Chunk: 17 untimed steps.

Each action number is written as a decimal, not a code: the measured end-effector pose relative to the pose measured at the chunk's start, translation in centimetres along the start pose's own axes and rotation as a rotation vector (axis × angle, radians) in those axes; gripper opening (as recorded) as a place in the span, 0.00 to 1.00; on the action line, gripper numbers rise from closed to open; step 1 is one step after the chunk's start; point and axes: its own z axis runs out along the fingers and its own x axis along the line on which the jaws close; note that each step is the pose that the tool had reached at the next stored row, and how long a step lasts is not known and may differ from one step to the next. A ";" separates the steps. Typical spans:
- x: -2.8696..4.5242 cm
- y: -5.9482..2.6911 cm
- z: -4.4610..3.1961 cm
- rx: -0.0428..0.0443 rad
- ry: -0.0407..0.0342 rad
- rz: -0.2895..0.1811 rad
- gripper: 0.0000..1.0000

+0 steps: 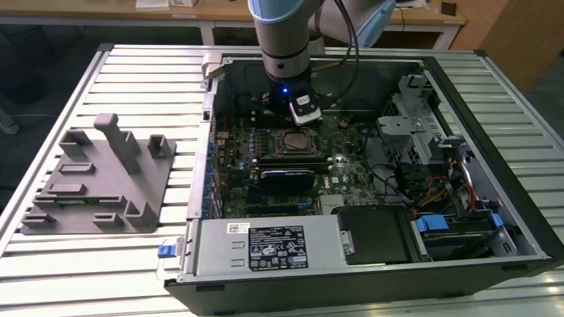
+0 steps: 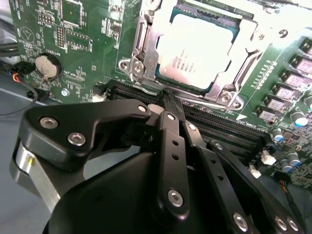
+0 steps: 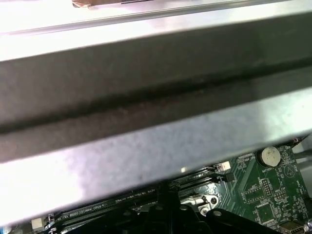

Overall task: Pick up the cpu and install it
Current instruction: 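Install the first cpu locking lever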

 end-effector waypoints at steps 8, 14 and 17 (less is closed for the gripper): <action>0.01 -0.03 0.04 -0.0022 -0.0152 0.008 0.11; 0.00 -0.13 0.17 -0.0078 -0.0378 0.009 0.11; 0.00 -0.15 0.21 -0.0085 -0.0405 0.010 0.11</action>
